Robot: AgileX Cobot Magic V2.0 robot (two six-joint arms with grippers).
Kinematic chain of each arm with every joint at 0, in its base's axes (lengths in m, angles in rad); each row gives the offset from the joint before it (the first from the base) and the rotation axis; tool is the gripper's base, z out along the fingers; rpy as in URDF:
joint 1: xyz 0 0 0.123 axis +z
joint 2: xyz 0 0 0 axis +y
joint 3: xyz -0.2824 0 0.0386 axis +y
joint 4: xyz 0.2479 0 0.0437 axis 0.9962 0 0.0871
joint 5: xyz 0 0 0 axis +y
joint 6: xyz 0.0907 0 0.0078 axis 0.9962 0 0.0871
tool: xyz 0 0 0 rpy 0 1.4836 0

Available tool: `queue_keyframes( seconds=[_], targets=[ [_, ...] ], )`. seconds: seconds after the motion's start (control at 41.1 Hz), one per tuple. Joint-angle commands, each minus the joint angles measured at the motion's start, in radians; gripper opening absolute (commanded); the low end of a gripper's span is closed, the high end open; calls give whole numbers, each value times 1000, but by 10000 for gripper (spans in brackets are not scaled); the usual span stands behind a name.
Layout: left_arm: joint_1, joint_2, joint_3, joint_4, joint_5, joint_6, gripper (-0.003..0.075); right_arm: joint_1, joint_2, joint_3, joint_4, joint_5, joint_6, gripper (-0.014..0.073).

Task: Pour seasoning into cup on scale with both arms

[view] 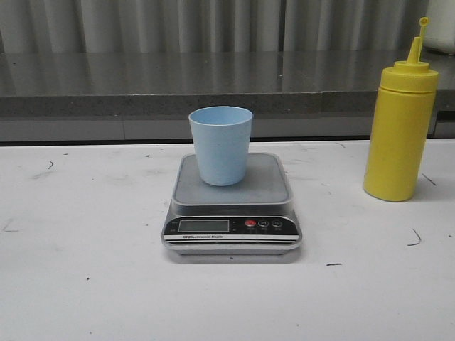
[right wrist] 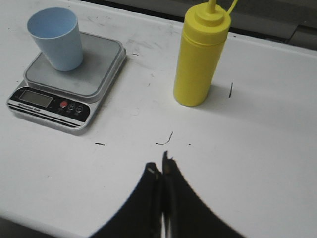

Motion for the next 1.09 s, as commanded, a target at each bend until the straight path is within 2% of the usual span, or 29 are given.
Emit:
queue_keyframes(
  seconds=[0.0, 0.292, 0.535, 0.754, 1.07],
  targets=[
    [-2, -16, 23, -10, -84, -1, -20, -21, -50, 17, -37, -109, -11, -68],
    [-2, -16, 23, -10, -84, -1, -20, -185, -323, 406, -22, -513, -11, -68],
    [-2, -16, 23, -10, -84, -1, -20, -230, -502, 599, -11, -656, -11, -68],
    [-2, -16, 23, -10, -84, -1, -20, -233, -509, 714, -11, -839, -11, -68],
    [-2, -16, 23, -10, -84, -1, -20, -233, -509, 714, -11, -833, -11, -68]
  ],
)
